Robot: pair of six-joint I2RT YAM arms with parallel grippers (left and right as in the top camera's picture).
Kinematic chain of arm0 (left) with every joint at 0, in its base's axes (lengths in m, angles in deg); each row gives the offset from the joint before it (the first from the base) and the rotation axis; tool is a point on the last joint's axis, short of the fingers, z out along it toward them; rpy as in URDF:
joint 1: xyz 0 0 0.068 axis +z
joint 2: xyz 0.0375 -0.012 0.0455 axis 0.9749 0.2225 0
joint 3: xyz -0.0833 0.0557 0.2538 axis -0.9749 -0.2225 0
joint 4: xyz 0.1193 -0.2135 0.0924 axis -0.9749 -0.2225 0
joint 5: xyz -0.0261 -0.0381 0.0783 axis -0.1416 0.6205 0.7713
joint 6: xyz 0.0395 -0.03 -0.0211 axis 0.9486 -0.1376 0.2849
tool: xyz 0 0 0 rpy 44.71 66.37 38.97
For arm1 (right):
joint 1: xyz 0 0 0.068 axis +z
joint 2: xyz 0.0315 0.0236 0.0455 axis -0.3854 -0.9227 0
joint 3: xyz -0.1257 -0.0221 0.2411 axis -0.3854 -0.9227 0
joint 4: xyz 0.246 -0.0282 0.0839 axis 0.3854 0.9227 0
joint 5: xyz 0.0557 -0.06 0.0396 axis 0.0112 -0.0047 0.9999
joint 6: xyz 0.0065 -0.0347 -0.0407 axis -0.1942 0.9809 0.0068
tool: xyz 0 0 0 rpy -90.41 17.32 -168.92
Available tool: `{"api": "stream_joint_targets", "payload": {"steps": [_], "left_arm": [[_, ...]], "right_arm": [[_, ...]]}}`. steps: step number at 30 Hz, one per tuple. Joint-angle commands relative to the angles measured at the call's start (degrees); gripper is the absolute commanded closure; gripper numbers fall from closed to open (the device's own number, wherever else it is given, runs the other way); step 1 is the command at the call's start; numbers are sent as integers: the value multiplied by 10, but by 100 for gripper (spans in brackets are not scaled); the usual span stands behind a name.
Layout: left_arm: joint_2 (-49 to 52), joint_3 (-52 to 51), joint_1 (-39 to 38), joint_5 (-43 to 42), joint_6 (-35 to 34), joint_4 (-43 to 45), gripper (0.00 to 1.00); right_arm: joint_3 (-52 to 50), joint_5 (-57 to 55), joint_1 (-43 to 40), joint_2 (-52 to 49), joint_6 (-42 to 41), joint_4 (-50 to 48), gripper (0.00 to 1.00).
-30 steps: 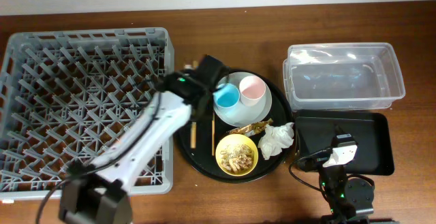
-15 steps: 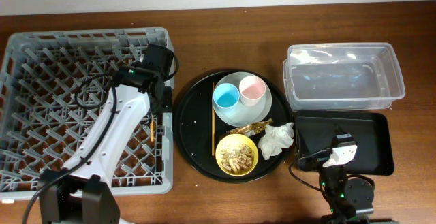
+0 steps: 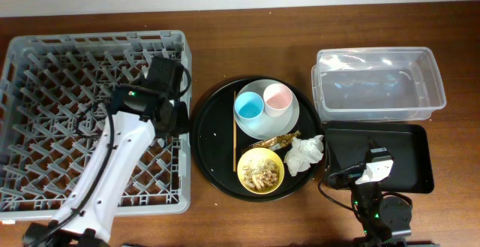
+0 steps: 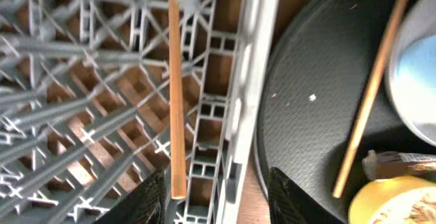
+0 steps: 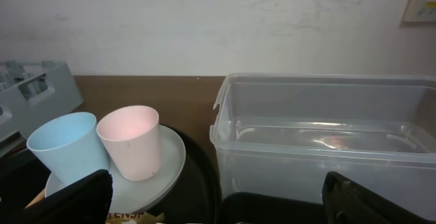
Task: Sort waste into correct bins and load items into the dishwasher rack
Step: 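Lift the chopstick with the left gripper and move it over the rack, then insert the chopstick upright into the rack slot and release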
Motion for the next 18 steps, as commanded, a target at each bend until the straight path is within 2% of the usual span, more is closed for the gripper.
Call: {"api": "stream_joint_targets", "payload": {"steps": [1, 4, 5, 10, 16, 18], "left_arm": [[-2, -68, 0, 19, -47, 44, 58], [-2, -76, 0, 33, -64, 46, 63], [-2, -77, 0, 37, -64, 46, 69], [-2, -78, 1, 66, -68, 47, 76], [-2, -80, 1, 66, -68, 43, 99], [-3, -78, 1, 66, -68, 37, 99]], "right_arm": [[-3, -3, -3, 3, -5, 3, 1], [-3, -3, -3, 3, -4, 3, 1], [-3, -3, -3, 3, -5, 3, 1], [-3, -3, -3, 3, -4, 3, 1], [-3, -3, -3, 3, -5, 3, 1], [-3, -3, -3, 3, -5, 3, 1]]}}
